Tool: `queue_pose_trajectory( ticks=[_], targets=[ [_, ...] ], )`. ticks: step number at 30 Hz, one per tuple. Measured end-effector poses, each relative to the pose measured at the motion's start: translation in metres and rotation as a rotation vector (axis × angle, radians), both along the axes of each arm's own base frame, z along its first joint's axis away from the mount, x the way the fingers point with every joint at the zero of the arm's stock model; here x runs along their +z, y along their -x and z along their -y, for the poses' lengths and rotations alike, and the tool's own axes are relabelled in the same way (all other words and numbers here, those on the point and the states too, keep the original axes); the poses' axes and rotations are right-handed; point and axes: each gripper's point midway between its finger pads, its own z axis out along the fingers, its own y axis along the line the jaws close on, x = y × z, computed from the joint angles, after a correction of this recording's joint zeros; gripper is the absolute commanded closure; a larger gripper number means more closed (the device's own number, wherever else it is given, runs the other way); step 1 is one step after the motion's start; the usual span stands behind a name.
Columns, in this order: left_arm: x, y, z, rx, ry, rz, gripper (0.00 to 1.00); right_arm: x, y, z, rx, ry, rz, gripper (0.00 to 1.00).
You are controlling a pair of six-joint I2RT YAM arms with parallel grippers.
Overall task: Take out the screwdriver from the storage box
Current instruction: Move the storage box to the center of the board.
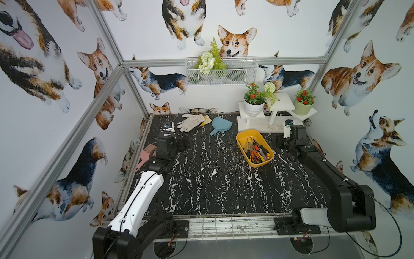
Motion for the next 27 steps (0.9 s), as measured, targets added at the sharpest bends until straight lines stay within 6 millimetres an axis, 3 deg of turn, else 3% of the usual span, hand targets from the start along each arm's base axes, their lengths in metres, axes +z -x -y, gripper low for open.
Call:
queue_pose_trajectory(
  ticks=[7,27],
  targets=[
    [-0.01,0.008,0.006,0.006,-0.015,-0.045,0.0,-0.013,0.008,-0.019,0.067,-0.022,-0.07,0.08],
    [-0.019,0.004,0.0,0.042,-0.043,-0.068,0.0,-0.009,0.011,-0.015,0.056,-0.002,-0.056,0.08]
  ],
)
